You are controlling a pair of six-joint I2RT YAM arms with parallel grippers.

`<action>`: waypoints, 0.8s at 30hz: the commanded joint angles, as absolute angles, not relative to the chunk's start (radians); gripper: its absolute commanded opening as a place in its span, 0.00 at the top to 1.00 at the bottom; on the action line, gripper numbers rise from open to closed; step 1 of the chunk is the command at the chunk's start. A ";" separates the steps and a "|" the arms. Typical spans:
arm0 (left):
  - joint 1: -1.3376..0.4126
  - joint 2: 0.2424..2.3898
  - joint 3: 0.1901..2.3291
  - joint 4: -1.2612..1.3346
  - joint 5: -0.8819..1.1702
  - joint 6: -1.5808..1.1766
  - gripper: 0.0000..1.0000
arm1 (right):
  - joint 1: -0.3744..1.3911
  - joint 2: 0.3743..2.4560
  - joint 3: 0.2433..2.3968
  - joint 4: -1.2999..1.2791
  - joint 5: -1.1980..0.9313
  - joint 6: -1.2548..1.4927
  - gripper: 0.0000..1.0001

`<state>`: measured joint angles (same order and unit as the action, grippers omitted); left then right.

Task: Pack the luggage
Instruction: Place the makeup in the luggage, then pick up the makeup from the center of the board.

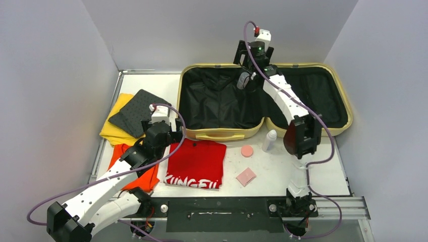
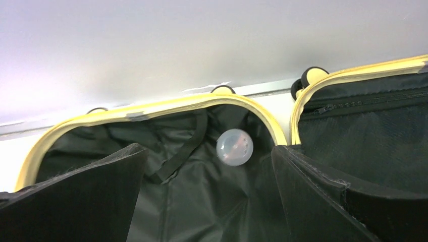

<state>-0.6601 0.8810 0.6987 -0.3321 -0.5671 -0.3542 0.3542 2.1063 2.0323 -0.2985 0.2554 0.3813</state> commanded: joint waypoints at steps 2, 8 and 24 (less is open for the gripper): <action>-0.663 0.858 0.736 -0.315 -0.562 -0.358 0.05 | 0.473 1.839 1.836 -0.243 0.171 0.318 0.01; -0.671 0.851 0.738 -0.339 -0.594 -0.376 0.05 | 0.723 1.545 1.405 -0.215 0.157 0.212 0.03; -0.676 0.884 0.745 -0.341 -0.644 -0.383 0.06 | 0.738 0.964 0.964 -0.659 0.585 0.489 0.05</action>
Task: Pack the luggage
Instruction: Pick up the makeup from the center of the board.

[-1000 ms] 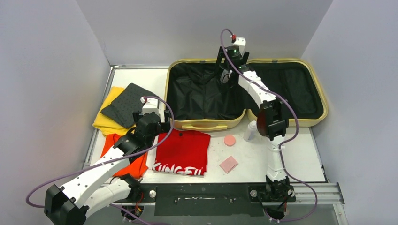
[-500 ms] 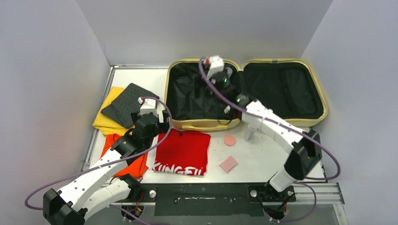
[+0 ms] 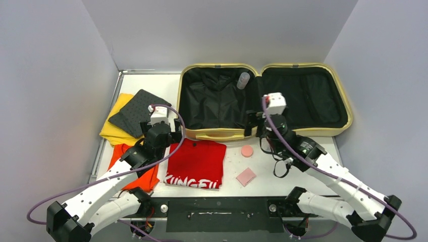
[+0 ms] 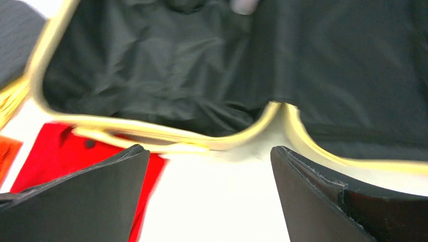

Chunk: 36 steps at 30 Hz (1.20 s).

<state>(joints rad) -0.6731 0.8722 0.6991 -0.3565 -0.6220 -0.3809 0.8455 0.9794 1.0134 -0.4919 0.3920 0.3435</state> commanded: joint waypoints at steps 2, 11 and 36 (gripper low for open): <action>-0.676 0.891 0.748 -0.346 -0.640 -0.383 0.06 | 0.625 0.976 0.945 -0.690 0.544 0.544 0.04; -0.683 0.851 0.739 -0.349 -0.631 -0.383 0.07 | 0.391 0.958 0.813 -0.603 0.344 0.566 0.10; -0.686 0.868 0.741 -0.337 -0.591 -0.379 0.07 | 0.414 1.019 0.727 -0.495 0.278 0.541 0.64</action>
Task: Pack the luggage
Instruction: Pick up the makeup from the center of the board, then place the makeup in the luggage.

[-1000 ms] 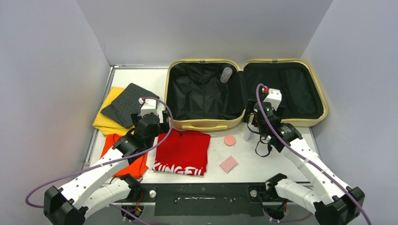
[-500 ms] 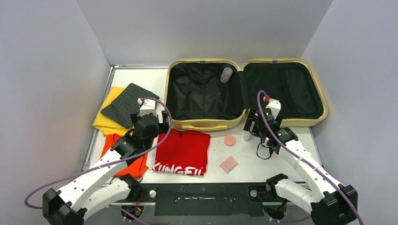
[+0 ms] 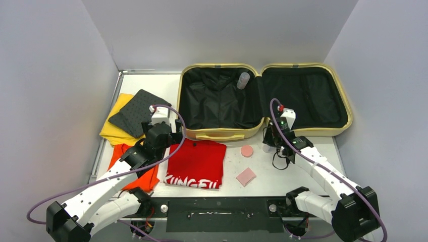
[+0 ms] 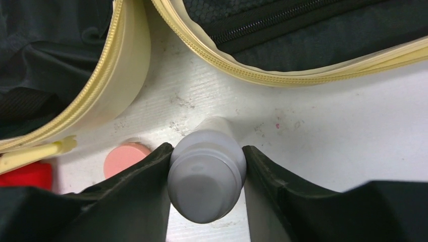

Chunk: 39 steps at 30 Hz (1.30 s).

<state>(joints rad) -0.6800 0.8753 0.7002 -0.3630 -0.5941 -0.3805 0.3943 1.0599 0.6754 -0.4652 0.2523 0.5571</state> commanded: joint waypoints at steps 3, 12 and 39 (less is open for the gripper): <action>-0.685 0.867 0.742 -0.336 -0.588 -0.380 0.07 | 0.460 0.979 0.857 -0.612 0.338 0.501 0.73; -0.684 0.861 0.741 -0.324 -0.578 -0.380 0.07 | 0.537 1.065 1.190 -0.648 0.261 0.361 0.91; -0.692 0.857 0.742 -0.336 -0.595 -0.379 0.07 | 0.398 1.786 1.568 -0.586 0.118 0.313 1.00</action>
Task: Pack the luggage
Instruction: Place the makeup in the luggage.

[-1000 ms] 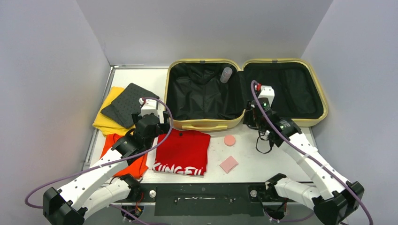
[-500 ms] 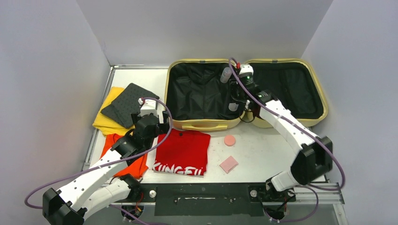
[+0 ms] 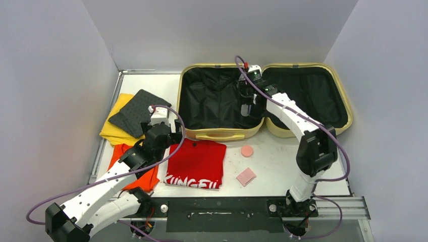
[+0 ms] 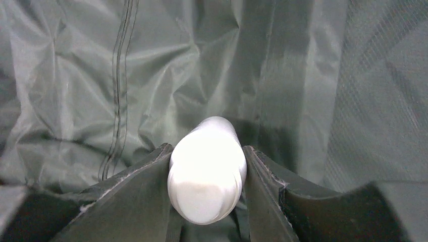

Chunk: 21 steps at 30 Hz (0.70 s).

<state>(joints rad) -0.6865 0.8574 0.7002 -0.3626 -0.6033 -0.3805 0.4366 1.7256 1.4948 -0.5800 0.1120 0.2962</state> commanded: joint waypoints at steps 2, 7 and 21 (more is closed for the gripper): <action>-0.692 0.852 0.741 -0.338 -0.597 -0.380 0.07 | 0.378 1.819 1.581 -0.586 0.084 0.322 1.00; -0.693 0.844 0.738 -0.338 -0.601 -0.379 0.07 | 0.377 1.921 1.692 -0.682 0.082 0.307 1.00; -0.695 0.847 0.739 -0.336 -0.597 -0.380 0.07 | 0.364 2.064 1.806 -0.660 0.169 0.345 0.40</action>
<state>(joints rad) -0.6872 0.8581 0.7002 -0.3626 -0.5968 -0.3805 0.3756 2.0449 1.7611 -0.6785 0.0940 0.3275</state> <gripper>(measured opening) 0.927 0.553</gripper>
